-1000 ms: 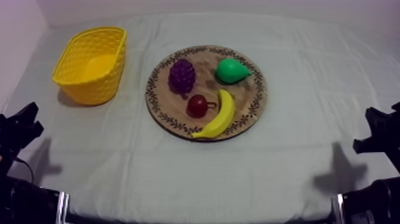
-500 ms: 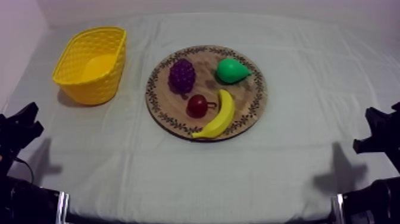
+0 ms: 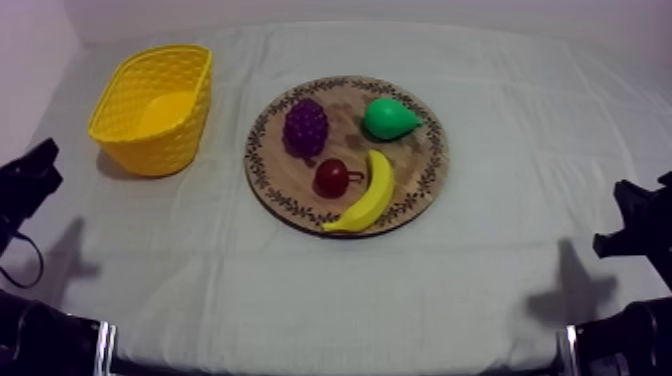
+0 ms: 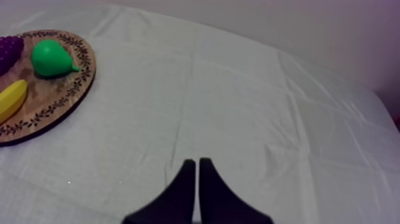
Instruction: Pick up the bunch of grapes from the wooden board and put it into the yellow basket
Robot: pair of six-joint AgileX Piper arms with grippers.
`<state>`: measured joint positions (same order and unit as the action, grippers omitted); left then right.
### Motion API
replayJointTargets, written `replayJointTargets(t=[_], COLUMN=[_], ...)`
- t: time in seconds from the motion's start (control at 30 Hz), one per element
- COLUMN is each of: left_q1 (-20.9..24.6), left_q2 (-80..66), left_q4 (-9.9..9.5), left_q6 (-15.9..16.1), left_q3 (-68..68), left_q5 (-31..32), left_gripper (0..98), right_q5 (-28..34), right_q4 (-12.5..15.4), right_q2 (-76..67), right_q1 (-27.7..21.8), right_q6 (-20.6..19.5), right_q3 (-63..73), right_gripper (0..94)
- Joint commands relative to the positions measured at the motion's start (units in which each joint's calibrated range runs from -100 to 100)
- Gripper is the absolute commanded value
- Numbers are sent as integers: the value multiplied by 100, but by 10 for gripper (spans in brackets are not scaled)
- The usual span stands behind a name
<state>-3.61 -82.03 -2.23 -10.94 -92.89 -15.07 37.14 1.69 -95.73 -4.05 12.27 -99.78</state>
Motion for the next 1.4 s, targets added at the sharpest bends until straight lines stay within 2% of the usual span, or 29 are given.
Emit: replayJointTargets(t=[0.0,0.13,0.37,0.63,0.77,0.97,1.37], left_q1=[-43,-110,-269,-554,-674,-929,-1437], left_q2=[1121,1981,3234,4449,5029,5797,7102], left_q4=[-3,-4,-4,26,115,190,213], left_q6=[120,342,741,1031,1133,1216,1108], left_q3=[600,1517,3579,5362,5987,6773,8510], left_q5=[82,-116,-1404,-2451,-2694,-2974,-4331], left_gripper=[1,0,0,0,0,0,0], right_q5=[3,3,3,3,3,3,3], right_q4=[-1,-1,-1,-1,-1,-1,-1], right_q2=[-2,-2,-2,-2,-2,-2,-2], right_q1=[-1,-1,-1,-1,-1,-1,-1], right_q6=[1,-1,1,0,0,-1,1], right_q3=[1,1,1,1,1,1,1], right_gripper=[5,5,5,5,5,5,5])
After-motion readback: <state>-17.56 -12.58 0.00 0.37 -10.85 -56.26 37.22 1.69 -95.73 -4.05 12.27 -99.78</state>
